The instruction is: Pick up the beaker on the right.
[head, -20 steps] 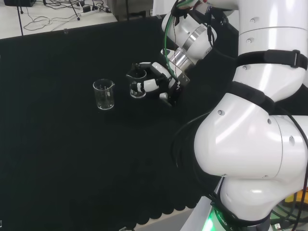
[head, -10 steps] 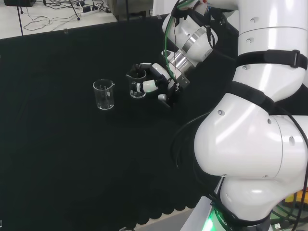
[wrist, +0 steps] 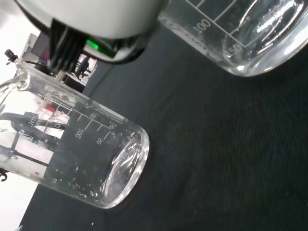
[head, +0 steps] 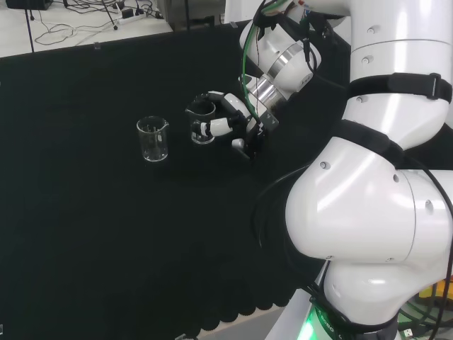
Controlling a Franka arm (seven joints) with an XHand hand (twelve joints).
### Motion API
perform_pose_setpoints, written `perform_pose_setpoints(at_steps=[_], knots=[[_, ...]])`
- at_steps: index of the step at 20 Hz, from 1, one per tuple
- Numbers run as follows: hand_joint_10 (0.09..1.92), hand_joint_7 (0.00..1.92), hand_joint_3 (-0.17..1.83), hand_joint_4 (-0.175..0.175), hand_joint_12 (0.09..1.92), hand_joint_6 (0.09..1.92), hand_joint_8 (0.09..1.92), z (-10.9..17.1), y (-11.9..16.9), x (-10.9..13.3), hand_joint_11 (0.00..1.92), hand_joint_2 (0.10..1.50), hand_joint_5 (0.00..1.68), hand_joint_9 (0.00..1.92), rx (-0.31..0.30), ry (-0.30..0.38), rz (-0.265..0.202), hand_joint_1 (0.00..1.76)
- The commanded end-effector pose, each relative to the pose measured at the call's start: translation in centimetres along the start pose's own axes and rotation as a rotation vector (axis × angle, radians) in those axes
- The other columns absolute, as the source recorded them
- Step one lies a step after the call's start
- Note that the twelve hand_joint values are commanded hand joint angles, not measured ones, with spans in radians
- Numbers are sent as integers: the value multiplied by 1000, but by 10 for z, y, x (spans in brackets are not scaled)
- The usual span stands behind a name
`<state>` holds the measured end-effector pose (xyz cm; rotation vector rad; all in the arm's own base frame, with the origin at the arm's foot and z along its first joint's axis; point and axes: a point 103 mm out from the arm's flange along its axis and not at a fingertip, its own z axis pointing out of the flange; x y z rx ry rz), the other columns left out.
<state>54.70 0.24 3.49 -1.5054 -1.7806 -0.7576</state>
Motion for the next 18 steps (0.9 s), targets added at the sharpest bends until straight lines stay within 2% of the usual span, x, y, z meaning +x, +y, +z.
perform_pose_setpoints(at_steps=[1, 5, 7, 8, 9, 10, 11, 15, 18], knots=[[590, 400, 665, -51, 1405, 649, 711, 1, 0, -1, 10, 519, 422, 498, 2, 5, 3, 1002], [588, 437, 674, -46, 1398, 744, 711, 0, 0, 1, 39, 528, 477, 537, -30, -9, 12, 1011], [573, 630, 669, -22, 1374, 800, 694, -3, 0, 3, 162, 574, 732, 679, -73, -12, 28, 1043], [564, 814, 624, 52, 1349, 754, 677, -5, 0, 5, 264, 632, 938, 782, -85, -26, 33, 1071], [547, 1013, 583, 108, 1305, 663, 629, -7, 1, 7, 385, 667, 1110, 894, -94, -35, 35, 1098], [503, 1173, 541, 142, 1259, 558, 545, -9, 1, 8, 506, 689, 1232, 1014, -99, -38, 40, 1117], [442, 1293, 506, 159, 1207, 460, 451, -11, 1, 10, 620, 702, 1315, 1125, -108, -48, 41, 1129], [244, 1516, 470, 175, 998, 232, 217, -21, 2, 15, 938, 701, 1458, 1398, -118, -99, 27, 1150], [155, 1577, 474, 175, 956, 155, 135, -31, 3, 21, 1006, 694, 1498, 1473, -109, -127, 1, 1155]])
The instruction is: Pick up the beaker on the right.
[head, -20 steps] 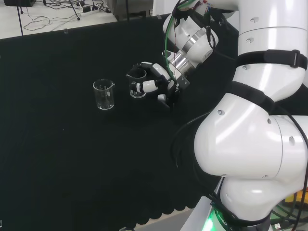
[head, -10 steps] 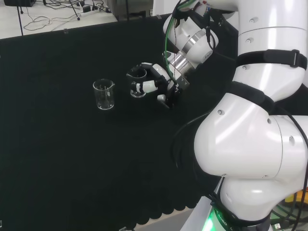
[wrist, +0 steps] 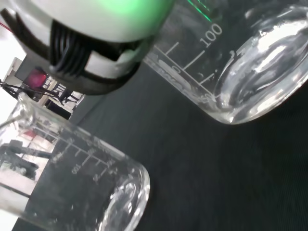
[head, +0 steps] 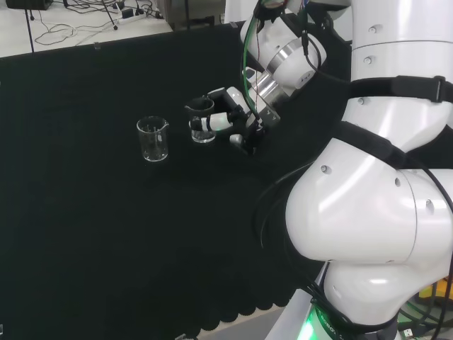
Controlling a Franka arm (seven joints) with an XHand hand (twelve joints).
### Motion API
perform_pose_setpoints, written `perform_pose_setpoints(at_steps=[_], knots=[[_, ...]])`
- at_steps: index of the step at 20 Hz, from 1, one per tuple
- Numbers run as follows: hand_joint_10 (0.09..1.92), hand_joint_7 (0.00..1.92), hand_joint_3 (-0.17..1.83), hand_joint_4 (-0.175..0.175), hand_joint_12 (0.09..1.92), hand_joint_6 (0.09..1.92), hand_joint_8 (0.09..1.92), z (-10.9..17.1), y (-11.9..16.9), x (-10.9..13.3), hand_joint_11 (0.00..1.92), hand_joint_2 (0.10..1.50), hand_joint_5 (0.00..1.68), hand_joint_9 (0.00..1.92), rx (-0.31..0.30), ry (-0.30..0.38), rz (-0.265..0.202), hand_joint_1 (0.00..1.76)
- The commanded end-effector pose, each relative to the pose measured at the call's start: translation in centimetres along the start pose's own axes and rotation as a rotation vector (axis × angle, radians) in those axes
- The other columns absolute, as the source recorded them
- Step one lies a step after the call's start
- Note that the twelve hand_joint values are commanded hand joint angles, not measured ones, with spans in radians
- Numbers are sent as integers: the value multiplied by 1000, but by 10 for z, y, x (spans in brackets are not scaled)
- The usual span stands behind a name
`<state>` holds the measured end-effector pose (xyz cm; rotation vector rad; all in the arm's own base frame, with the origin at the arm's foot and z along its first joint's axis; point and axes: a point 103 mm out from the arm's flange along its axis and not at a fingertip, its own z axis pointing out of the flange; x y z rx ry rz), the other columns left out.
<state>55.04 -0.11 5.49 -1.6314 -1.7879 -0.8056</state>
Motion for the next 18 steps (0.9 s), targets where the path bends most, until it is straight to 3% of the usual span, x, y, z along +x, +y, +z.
perform_pose_setpoints(at_steps=[1, 2, 3, 4, 5, 8, 18], knots=[[147, 1583, 474, 175, 953, 148, 127, -21, 1, 9, 1013, 693, 1502, 1480, -12, -75, -38, 1155], [136, 1564, 425, 49, 948, 146, 110, -25, 1, 11, 1016, 722, 1491, 1483, -11, -86, -46, 1212], [124, 1547, 360, -52, 941, 150, 94, -29, 0, 12, 1018, 759, 1477, 1484, -1, -94, -50, 1258], [115, 1536, 316, -113, 936, 154, 87, -33, 0, 14, 1020, 785, 1468, 1484, 10, -104, -56, 1285], [106, 1528, 275, -145, 928, 168, 87, -36, -1, 16, 1024, 808, 1456, 1483, 15, -115, -59, 1299], [90, 1517, 213, -173, 897, 217, 87, -44, -3, 22, 1066, 844, 1427, 1476, 44, -135, -67, 1311], [89, 1505, 200, -175, 847, 271, 100, -58, -15, 53, 1127, 854, 1402, 1472, 131, -223, -116, 1312]])
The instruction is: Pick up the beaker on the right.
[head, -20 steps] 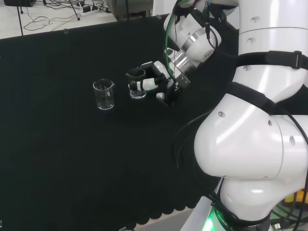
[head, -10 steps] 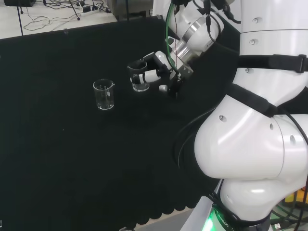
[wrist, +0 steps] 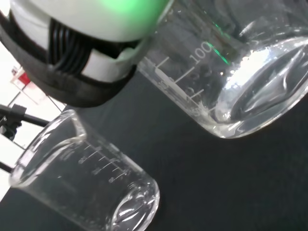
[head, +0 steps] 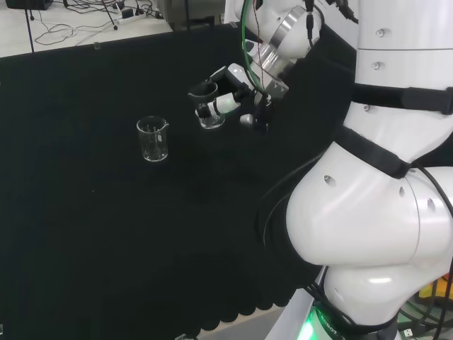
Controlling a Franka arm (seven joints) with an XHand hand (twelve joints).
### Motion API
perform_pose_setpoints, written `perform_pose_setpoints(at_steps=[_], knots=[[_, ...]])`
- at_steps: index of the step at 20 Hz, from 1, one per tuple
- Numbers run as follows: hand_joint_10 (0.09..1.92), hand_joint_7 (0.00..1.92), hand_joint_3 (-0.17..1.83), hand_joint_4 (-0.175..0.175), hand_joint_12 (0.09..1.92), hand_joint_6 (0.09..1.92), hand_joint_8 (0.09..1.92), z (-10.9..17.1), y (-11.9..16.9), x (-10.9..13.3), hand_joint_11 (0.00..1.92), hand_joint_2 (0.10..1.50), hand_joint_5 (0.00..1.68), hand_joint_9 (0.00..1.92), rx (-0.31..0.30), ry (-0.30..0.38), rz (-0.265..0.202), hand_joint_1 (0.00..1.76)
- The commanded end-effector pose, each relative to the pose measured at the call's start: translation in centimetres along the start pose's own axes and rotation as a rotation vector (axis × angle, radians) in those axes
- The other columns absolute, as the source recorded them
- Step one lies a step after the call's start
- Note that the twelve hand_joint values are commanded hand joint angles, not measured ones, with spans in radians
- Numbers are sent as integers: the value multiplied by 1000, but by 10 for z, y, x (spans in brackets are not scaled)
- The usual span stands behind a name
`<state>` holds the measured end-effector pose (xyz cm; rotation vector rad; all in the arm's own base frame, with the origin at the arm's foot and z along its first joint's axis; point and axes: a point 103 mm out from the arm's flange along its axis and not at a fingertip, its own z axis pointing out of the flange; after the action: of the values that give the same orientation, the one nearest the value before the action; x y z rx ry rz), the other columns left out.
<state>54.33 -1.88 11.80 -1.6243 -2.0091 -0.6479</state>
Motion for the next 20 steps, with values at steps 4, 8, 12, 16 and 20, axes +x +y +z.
perform_pose_setpoints(at_steps=[4, 8, 12, 16, 20], knots=[[95, 1544, 436, -66, 842, 389, 87, -6, -11, 25, 1135, 730, 1373, 1474, 95, -63, -36, 1305], [104, 1558, 589, 59, 845, 446, 108, -8, -12, 32, 1135, 646, 1369, 1472, 112, -77, -44, 1297], [105, 1560, 609, 73, 845, 453, 112, -13, -13, 37, 1135, 635, 1369, 1472, 126, -97, -51, 1296], [104, 1560, 610, 74, 845, 454, 113, -18, -16, 44, 1134, 634, 1368, 1471, 136, -118, -59, 1296], [104, 1559, 611, 73, 845, 457, 114, -21, -18, 52, 1133, 634, 1367, 1469, 148, -127, -68, 1296]])
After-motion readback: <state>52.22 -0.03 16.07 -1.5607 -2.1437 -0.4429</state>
